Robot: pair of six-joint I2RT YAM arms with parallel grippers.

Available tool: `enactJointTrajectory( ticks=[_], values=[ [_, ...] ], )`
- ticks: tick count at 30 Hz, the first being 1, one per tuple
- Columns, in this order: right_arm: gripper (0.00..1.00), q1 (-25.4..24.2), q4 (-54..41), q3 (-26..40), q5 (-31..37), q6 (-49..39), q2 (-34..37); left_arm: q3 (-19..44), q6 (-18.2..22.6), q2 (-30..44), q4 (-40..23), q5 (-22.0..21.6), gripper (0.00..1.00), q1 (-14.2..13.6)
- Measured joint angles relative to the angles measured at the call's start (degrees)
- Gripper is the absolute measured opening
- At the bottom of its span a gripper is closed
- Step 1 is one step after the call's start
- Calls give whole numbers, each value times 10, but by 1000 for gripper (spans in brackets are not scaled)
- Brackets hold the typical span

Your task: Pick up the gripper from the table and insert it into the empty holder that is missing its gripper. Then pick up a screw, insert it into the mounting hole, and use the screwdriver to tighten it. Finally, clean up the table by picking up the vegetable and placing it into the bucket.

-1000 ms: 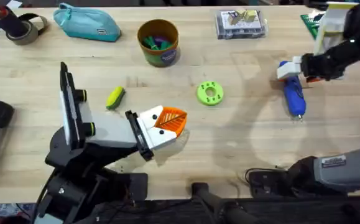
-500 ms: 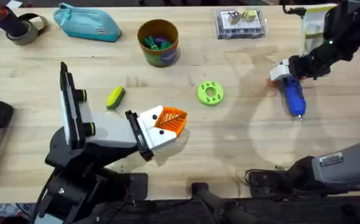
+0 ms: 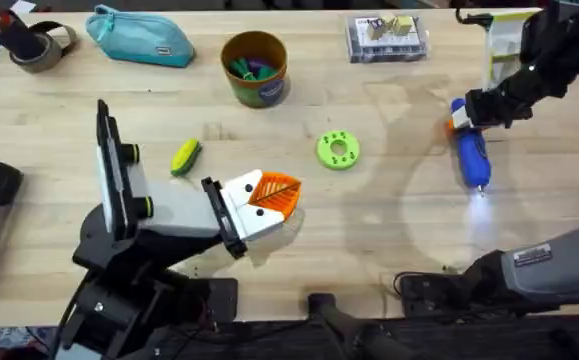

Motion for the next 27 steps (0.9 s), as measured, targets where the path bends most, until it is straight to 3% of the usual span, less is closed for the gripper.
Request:
enactJointTrajectory(
  ticks=[16, 22, 27],
  values=[
    [26, 1, -53, 22, -4, 16, 2, 0, 0, 0, 0, 0, 5, 0],
    [25, 18, -86, 95, -32, 26, -29, 0, 0, 0, 0, 0, 5, 0],
    [25, 47, -55, 180, -95, 47, -87, 0, 0, 0, 0, 0, 5, 0]
  ],
)
